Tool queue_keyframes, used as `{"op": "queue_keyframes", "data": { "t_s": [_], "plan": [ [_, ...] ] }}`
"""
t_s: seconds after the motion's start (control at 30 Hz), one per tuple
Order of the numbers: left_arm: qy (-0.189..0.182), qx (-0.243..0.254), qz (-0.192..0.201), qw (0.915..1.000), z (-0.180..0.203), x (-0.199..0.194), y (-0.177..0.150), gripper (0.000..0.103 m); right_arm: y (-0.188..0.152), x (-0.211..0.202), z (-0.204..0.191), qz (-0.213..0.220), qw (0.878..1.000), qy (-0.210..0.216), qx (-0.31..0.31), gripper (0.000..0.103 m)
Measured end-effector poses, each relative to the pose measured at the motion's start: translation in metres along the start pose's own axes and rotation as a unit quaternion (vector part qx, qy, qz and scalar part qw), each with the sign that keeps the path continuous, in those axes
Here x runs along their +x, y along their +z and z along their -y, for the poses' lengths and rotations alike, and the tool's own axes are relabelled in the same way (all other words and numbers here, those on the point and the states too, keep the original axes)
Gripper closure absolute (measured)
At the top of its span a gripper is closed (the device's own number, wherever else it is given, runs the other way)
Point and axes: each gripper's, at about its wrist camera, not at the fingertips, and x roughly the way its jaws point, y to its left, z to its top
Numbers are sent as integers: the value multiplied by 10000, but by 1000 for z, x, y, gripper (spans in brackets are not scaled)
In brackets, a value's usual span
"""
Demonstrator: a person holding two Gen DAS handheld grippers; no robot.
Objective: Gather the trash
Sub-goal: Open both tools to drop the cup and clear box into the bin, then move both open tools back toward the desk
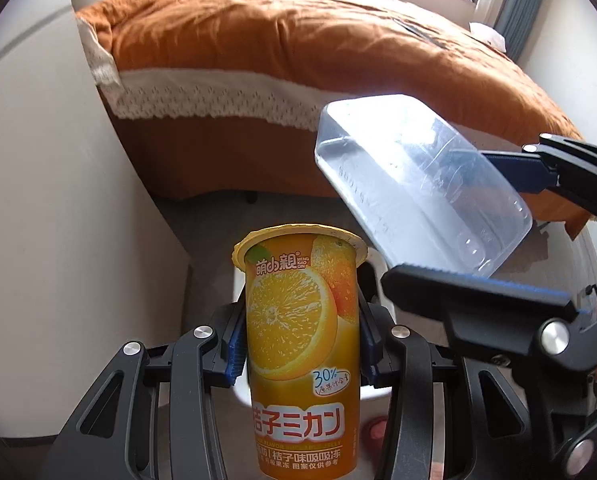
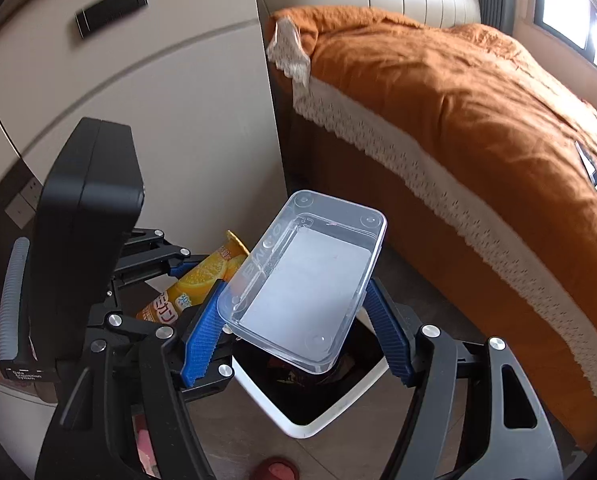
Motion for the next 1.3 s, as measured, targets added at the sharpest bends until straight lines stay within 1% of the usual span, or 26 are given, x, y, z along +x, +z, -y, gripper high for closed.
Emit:
{"op": "queue_keyframes", "data": {
  "t_s": [0.03, 0.07, 0.1, 0.13, 0.17, 0.2, 0.33, 0.4, 0.47, 0.6, 0.77, 0.9, 1.07, 1.13, 1.2, 1.3],
  "plan": [
    [37, 1, -26, 10000, -1, 12, -5, 47, -10, 13, 1, -30, 10000, 13, -23, 32],
    [93, 41, -64, 9999, 0, 23, -9, 29, -16, 22, 3, -55, 10000, -6, -33, 22],
    [162, 73, -19, 9998, 0, 32, -16, 6, -22, 31, 5, -55, 9998, -172, -41, 13],
    [223, 83, 58, 9997, -1, 37, -21, 4, -26, 38, 8, -12, 9991, -428, -31, 4],
    [224, 21, -5, 9997, -3, 48, -29, 4, -33, 47, 13, -14, 9990, -450, -19, 4],
    [171, -15, -65, 9998, -5, 54, -34, 4, -37, 55, 17, -108, 9992, -378, 16, 4],
    [350, 71, -176, 9992, -5, 69, -47, 5, -49, 70, 24, -184, 9987, -452, 146, 4],
    [387, 68, -175, 9991, -5, 70, -47, 5, -50, 71, 24, -178, 9985, -505, 147, 4],
    [365, 51, -179, 9992, -6, 66, -46, 5, -47, 70, 23, -189, 9986, -463, 174, 4],
    [386, 0, -99, 9992, -4, 49, -39, 5, -35, 56, 18, -140, 9987, -480, 125, 4],
    [395, -70, 49, 9992, -6, 14, -19, 5, -9, 26, 11, 13, 9985, -539, 62, 4],
    [459, -104, 257, 9986, -8, -23, -1, 5, 13, -8, 6, 203, 9979, -606, 38, 4],
    [624, -112, 568, 9964, -6, -80, 26, 5, 45, -54, -4, 478, 9963, -709, 18, 4],
    [626, -144, 660, 9957, -5, -104, 35, 5, 58, -73, -9, 622, 9952, -757, 10, 4],
    [740, -155, 780, 9941, -6, -132, 45, 5, 73, -99, -16, 801, 9936, -797, 4, 4],
    [795, -193, 923, 9924, -9, -170, 58, 4, 91, -129, -27, 1021, 9912, -847, -43, 4]
  ]
}}
